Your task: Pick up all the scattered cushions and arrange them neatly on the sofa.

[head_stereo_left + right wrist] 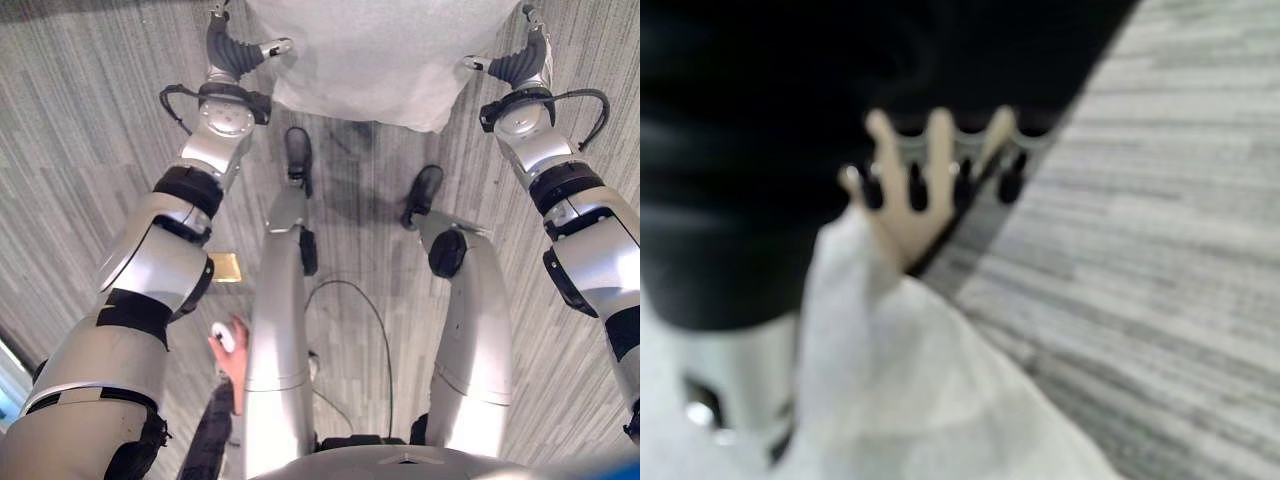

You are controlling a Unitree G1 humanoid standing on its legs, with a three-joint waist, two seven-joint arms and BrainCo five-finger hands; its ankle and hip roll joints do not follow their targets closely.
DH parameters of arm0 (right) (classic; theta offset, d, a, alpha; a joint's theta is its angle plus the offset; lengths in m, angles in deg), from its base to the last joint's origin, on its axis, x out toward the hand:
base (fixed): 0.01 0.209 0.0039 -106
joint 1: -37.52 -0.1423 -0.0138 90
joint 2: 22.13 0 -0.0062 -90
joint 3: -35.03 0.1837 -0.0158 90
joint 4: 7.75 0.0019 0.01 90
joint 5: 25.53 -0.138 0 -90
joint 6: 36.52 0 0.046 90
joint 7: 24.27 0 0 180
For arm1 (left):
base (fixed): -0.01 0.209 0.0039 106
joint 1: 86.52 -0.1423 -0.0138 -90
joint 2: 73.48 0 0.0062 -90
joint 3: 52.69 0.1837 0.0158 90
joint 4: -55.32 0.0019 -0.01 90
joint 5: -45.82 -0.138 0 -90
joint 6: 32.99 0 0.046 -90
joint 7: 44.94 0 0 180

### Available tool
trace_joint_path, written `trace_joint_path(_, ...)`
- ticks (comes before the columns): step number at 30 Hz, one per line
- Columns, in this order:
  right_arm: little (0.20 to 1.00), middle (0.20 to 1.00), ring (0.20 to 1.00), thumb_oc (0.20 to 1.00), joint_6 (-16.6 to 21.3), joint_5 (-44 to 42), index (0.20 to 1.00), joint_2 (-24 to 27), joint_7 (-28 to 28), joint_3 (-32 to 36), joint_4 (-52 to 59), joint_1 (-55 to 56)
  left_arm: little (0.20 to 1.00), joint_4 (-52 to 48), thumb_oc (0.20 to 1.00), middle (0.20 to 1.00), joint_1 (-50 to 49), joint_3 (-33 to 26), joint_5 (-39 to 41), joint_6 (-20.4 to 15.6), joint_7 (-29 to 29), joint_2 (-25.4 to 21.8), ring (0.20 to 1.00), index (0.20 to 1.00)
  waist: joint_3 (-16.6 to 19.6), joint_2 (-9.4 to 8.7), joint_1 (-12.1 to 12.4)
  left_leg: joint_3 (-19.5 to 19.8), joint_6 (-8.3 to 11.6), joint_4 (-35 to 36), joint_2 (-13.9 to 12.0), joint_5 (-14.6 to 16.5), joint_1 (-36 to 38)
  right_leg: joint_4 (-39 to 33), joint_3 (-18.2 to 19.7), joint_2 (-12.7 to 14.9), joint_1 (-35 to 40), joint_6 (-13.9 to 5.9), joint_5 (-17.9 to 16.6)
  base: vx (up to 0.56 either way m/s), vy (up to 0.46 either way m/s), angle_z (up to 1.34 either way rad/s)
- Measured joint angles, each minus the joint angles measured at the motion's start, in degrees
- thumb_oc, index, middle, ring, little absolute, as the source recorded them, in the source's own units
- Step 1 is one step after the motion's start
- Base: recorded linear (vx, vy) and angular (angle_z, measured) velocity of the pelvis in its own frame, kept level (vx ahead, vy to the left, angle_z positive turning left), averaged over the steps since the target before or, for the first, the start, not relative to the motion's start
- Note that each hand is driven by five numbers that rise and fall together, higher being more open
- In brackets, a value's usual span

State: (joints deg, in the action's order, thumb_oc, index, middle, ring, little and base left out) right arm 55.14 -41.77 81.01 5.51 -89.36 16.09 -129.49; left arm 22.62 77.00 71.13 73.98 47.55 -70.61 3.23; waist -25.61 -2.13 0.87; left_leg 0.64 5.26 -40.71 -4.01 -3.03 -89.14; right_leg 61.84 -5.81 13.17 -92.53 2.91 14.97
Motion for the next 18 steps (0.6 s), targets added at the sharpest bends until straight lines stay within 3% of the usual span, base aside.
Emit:
trace_joint_path(8, 1.0, 1.0, 1.0, 1.0, -0.12, -0.65, 1.0, -0.7, 0.0, -0.11, -2.44, -1.88, 1.0, -0.23, 1.0, 1.0, 0.31, 1.07, 0.02, 0.01, -0.44, 1.77, 1.0, 1.0, 0.0, 0.01, 0.21, 0.32, 0.05, -0.33, 0.0, 0.06, -0.14, 0.67, -0.02, -0.06, 0.0, 0.03, 0.09, 0.0, -0.037, 0.01)
trace_joint_path(18, 1.0, 1.0, 1.0, 1.0, -0.14, -9.57, 1.0, -2.11, -0.26, -1.42, -0.97, -4.41, 1.0, -2.16, 1.0, 1.0, 2.08, 4.44, 2.85, 0.1, -0.83, 2.5, 1.0, 1.0, -0.58, 1.08, 1.01, 1.46, 0.27, -1.69, 0.77, 0.19, -0.24, 3.27, -0.56, 0.9, 0.0, 0.75, 1.33, 0.01, -0.021, 0.05)
